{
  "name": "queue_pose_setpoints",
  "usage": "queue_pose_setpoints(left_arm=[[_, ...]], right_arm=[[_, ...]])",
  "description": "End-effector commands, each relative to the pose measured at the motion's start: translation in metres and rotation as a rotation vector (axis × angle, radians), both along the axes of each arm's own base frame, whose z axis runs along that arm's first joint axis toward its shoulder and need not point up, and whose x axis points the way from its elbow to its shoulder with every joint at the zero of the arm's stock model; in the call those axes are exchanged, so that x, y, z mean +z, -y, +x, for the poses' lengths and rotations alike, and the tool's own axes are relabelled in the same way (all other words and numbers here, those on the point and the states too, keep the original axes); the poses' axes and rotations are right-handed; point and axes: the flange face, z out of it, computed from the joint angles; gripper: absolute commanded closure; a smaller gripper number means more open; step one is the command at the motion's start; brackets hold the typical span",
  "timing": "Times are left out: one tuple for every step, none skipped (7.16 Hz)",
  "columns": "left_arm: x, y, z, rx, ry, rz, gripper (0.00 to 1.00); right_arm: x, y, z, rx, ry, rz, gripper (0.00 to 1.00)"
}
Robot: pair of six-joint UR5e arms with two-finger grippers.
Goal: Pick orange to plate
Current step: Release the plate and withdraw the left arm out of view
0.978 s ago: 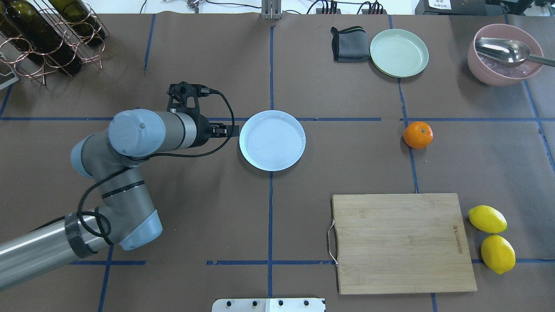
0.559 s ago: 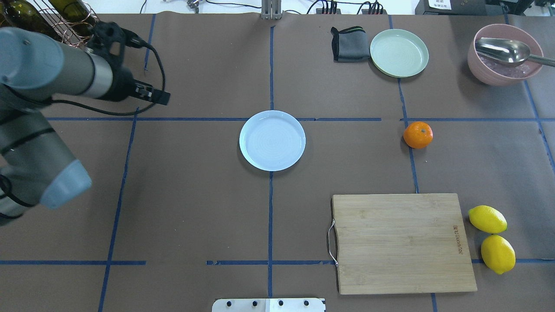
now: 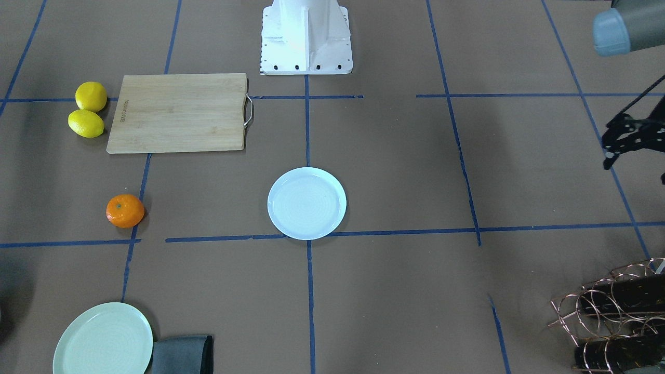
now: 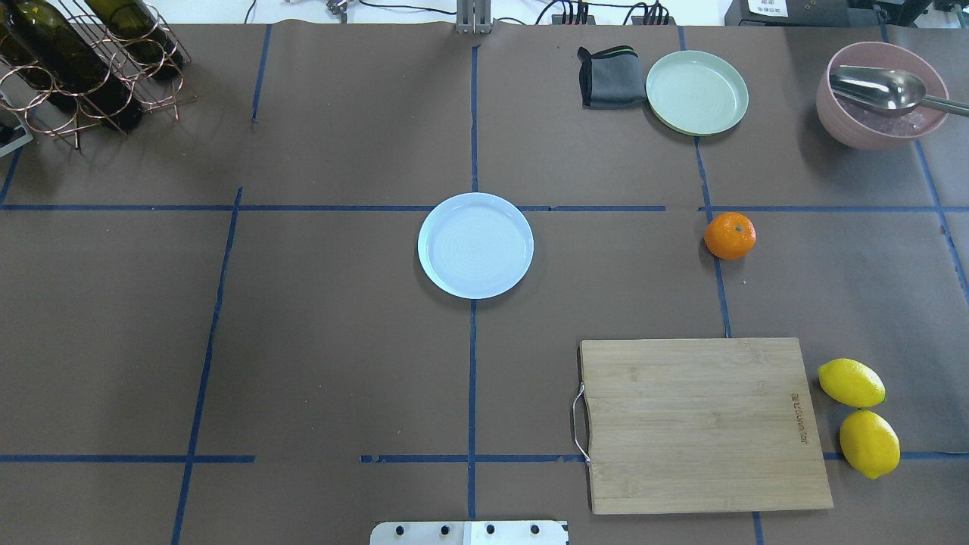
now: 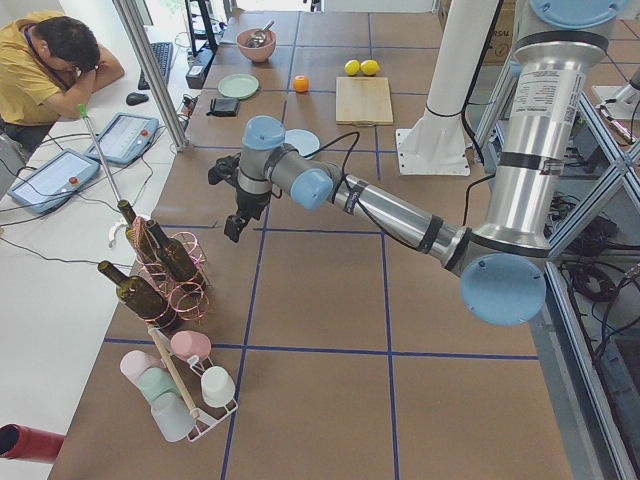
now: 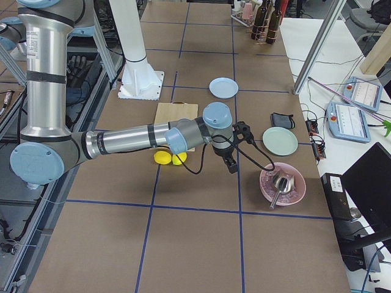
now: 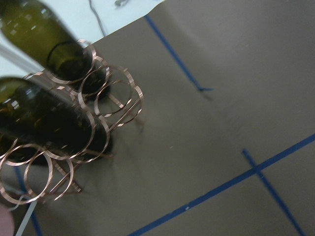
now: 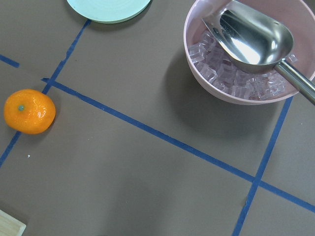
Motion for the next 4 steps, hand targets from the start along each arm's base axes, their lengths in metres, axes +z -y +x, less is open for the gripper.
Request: queue_pose_setpoints(left_arm=[[0.074,-0.026,-0.085,0.071,-0.006,-0.207,0.00],[0.128,-0.077,-0.123,0.072,-0.017,-0.234,0.00],[0.140,-0.090,-0.131,0.077,-0.018,-0.204,0.00],[0.152,-0.102,-0.135,0.064,-0.019,-0.233,0.00]], right_arm=[[-0.001,0.001,-0.005,-0.007,-0.002,0.001,0.00],[-0.003,0.001,-0.010,-0.017,0.000,0.003,0.00],[-0.011,0.002,-0.022,-0.003,0.011,-0.026,0.00],[-0.032,0.003,-0.048,0.010,0.032,-0.060,0.00]])
